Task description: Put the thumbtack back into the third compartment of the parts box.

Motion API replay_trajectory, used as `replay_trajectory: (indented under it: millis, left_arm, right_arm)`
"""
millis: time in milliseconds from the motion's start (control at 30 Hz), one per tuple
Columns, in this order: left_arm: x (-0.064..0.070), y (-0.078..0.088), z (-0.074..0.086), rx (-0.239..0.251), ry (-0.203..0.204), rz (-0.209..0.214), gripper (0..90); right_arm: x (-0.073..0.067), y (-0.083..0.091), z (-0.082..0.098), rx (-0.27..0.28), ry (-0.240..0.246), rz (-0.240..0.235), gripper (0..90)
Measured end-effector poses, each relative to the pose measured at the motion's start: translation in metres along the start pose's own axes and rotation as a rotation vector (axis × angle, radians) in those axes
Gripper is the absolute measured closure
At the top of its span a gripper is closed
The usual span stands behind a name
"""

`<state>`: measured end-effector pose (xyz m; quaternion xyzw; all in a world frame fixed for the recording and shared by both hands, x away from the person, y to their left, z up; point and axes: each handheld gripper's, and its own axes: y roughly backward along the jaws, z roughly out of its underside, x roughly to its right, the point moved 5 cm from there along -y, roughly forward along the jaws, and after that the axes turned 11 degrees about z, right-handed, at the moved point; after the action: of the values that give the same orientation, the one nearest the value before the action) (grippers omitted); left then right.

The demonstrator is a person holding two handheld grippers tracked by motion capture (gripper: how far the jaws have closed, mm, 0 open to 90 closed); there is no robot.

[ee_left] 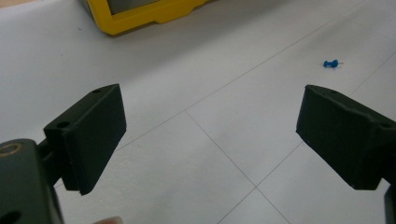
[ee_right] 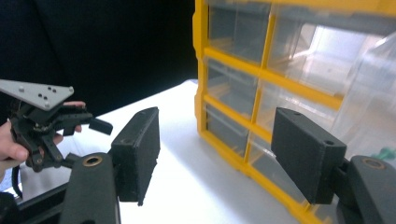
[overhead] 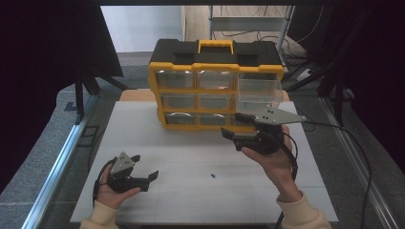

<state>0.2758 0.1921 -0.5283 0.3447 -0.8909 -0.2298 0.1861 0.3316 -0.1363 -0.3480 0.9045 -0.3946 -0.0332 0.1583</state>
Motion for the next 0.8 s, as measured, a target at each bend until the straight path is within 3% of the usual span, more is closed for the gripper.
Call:
replay_trajectory:
  millis: [267, 367, 800]
  left_arm:
    - [0.0, 0.001, 0.0, 0.003, 0.005, 0.001, 8.7]
    - [0.0, 0.0, 0.0, 0.003, -0.001, -0.001, 8.7]
    - [0.0, 0.0, 0.001, -0.002, -0.004, -0.002, 8.7]
  right_arm:
    - [-0.003, -0.01, 0.028, -0.083, -0.031, -0.015, 32.6]
    - [-0.005, -0.014, 0.039, -0.131, -0.02, -0.009, 32.3]
    - [-0.01, -0.035, 0.075, -0.241, -0.019, -0.032, 31.6]
